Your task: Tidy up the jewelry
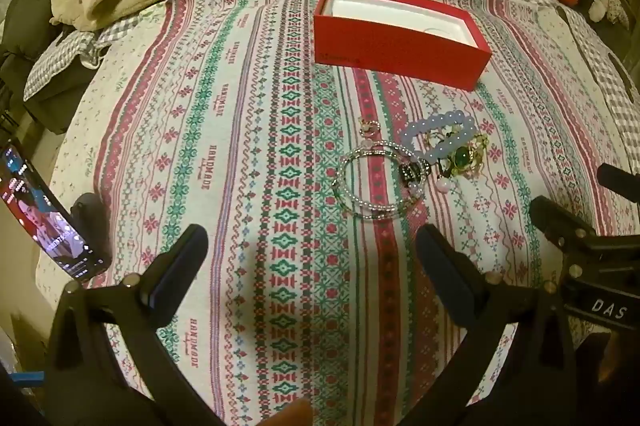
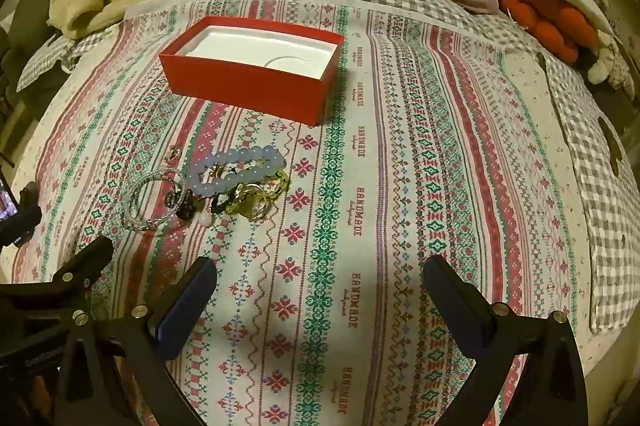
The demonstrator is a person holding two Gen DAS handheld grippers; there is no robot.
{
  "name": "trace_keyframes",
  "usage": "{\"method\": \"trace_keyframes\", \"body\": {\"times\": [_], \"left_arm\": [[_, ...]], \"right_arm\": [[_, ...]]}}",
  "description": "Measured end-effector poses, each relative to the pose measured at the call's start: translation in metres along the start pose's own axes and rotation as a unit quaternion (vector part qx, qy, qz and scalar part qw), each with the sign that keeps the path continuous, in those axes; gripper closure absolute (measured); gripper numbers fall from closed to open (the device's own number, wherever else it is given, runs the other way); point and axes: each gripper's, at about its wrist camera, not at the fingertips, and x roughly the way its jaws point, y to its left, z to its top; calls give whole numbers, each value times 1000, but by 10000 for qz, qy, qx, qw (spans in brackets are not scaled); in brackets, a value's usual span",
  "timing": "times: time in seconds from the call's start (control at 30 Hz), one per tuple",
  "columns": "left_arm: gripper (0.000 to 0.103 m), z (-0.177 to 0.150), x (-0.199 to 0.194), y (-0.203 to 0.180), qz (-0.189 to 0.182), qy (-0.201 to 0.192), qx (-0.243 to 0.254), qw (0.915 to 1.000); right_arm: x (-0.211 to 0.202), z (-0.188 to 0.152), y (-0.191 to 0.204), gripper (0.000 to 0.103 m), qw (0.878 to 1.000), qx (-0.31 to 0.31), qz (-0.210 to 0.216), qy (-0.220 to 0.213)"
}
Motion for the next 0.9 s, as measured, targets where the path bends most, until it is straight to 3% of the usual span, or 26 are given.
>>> {"method": "trace_keyframes", "body": {"times": [0.9], "left_arm": [[0,-1,0,0,-1,-1,-8,10000]], "right_arm": [[2,1,0,0,10000,2,-8,8]]}}
